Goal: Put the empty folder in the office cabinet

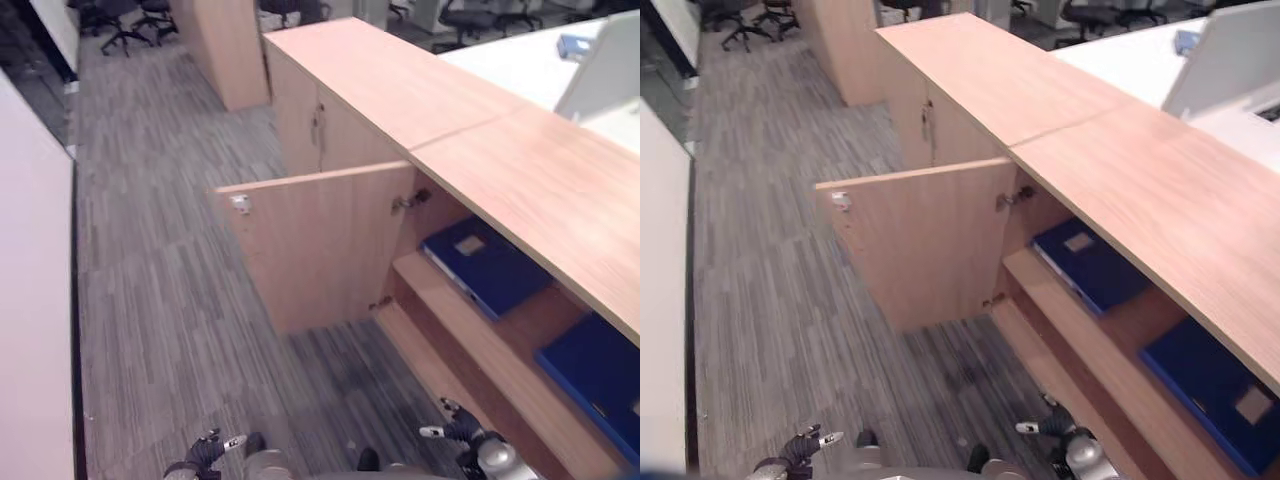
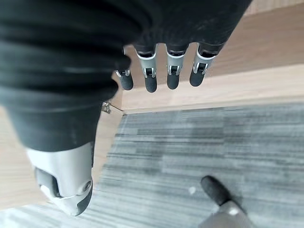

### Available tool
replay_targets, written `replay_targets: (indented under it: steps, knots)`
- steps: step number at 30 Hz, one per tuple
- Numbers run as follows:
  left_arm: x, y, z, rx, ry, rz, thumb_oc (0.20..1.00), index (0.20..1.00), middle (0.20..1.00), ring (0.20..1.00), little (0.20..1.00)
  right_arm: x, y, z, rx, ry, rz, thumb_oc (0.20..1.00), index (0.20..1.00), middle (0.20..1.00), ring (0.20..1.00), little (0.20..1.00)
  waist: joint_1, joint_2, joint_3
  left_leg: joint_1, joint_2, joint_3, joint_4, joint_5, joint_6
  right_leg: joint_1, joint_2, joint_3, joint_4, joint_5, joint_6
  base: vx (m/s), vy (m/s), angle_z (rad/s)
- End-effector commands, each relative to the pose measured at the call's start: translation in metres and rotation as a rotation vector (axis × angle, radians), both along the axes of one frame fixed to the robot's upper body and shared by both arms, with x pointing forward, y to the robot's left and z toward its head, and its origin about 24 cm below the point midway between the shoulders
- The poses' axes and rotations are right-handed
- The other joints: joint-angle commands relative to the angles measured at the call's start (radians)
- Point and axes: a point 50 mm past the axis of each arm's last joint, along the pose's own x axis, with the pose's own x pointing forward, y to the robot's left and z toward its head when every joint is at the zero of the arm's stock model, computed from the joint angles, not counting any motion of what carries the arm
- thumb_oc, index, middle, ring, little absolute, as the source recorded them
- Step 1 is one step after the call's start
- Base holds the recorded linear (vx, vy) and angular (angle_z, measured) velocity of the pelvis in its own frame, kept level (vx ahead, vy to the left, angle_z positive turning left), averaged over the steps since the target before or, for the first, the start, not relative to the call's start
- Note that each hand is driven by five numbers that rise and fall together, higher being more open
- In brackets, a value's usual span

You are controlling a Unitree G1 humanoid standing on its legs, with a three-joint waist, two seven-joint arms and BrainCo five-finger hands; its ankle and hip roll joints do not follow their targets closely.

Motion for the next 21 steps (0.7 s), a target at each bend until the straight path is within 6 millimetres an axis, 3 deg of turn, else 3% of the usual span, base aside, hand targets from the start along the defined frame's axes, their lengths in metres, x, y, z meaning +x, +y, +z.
replay_targets:
  steps: [1,3,9,11,13,14,15,16,17,19,21]
  knots:
    - [0.003,0.017,0.007,0.072,-0.020,-0.006,1.000,1.000,1.000,1.000,1.000,0.012,0.011,0.003,0.030,-0.062,-0.023,1.000,1.000,1.000,1.000,1.000,0.014,-0.017,-0.048,-0.044,-0.046,-0.049,-0.046,0.014,0.022,0.035,-0.151,-0.009,0.004,-0.033,0.176,0.02,0.175,0.78]
    - [0.005,0.016,0.007,0.075,-0.024,-0.022,1.000,1.000,1.000,1.000,1.000,0.018,0.012,0.004,0.024,-0.073,-0.023,1.000,1.000,1.000,1.000,1.000,0.025,-0.026,-0.051,-0.048,-0.068,-0.080,-0.050,-0.003,0.026,0.036,-0.172,-0.009,-0.002,-0.017,0.188,0.08,0.259,0.59]
    - [0.032,0.020,0.019,0.101,-0.093,-0.086,1.000,1.000,1.000,1.000,1.000,0.040,0.027,0.008,0.067,-0.117,-0.046,1.000,1.000,1.000,1.000,1.000,0.068,-0.082,-0.035,-0.119,-0.207,-0.116,0.036,-0.104,0.107,0.003,-0.322,-0.007,0.061,0.071,0.249,0.09,0.368,0.34]
    - [0.039,0.026,0.025,0.106,-0.136,-0.057,1.000,1.000,1.000,1.000,1.000,0.052,0.034,0.013,0.076,-0.144,-0.036,1.000,1.000,1.000,1.000,1.000,0.076,-0.069,-0.006,-0.108,-0.231,-0.094,0.036,-0.123,0.143,-0.063,-0.370,-0.010,0.194,0.158,0.243,0.04,0.372,0.20]
    - [0.040,0.027,0.027,0.106,-0.146,-0.047,1.000,1.000,1.000,1.000,1.000,0.055,0.036,0.014,0.080,-0.151,-0.032,1.000,1.000,1.000,1.000,1.000,0.082,-0.063,0.002,-0.099,-0.234,-0.080,0.031,-0.124,0.152,-0.078,-0.380,-0.023,0.234,0.172,0.244,0.03,0.242,-0.20]
    - [0.041,0.029,0.028,0.105,-0.157,-0.030,1.000,1.000,1.000,1.000,1.000,0.057,0.038,0.014,0.087,-0.157,-0.026,1.000,1.000,1.000,1.000,1.000,0.084,-0.049,0.010,-0.090,-0.234,-0.073,0.023,-0.123,0.161,-0.093,-0.371,-0.044,0.279,0.172,0.242,0.08,0.272,-0.49]
    - [0.041,0.030,0.029,0.100,-0.161,-0.020,1.000,1.000,1.000,1.000,1.000,0.055,0.041,0.014,0.094,-0.158,-0.021,1.000,1.000,1.000,1.000,1.000,0.075,-0.036,0.018,-0.062,-0.249,-0.074,0.002,-0.122,0.174,-0.120,-0.317,-0.019,0.323,0.135,0.237,0.08,0.271,-0.42]
    - [0.041,0.030,0.029,0.100,-0.161,-0.020,1.000,1.000,1.000,1.000,1.000,0.055,0.041,0.014,0.094,-0.158,-0.021,1.000,1.000,1.000,1.000,1.000,0.075,-0.035,0.017,-0.062,-0.248,-0.074,0.002,-0.122,0.174,-0.121,-0.317,-0.019,0.322,0.135,0.237,0.12,0.236,-0.32]
    - [0.041,0.029,0.029,0.096,-0.163,-0.023,1.000,1.000,1.000,1.000,1.000,0.052,0.040,0.012,0.093,-0.152,-0.026,1.000,1.000,1.000,1.000,1.000,0.063,-0.027,0.020,-0.048,-0.263,-0.081,-0.006,-0.123,0.180,-0.133,-0.268,0.010,0.322,0.090,0.225,0.10,0.125,-0.19]
    - [0.043,0.027,0.028,0.090,-0.166,-0.021,1.000,1.000,1.000,1.000,1.000,0.045,0.037,0.010,0.093,-0.141,-0.037,1.000,1.000,1.000,1.000,1.000,0.043,-0.018,0.013,-0.027,-0.289,-0.089,-0.030,-0.121,0.187,-0.138,-0.164,0.035,0.235,-0.002,0.186,0.18,0.137,-0.17]
    - [0.046,0.026,0.029,0.086,-0.174,-0.018,1.000,1.000,1.000,1.000,1.000,0.043,0.035,0.009,0.087,-0.135,-0.042,1.000,1.000,1.000,1.000,1.000,0.034,-0.017,0.015,-0.013,-0.295,-0.092,-0.040,-0.124,0.186,-0.151,-0.143,0.044,0.211,-0.011,0.174,0.12,0.040,0.03]
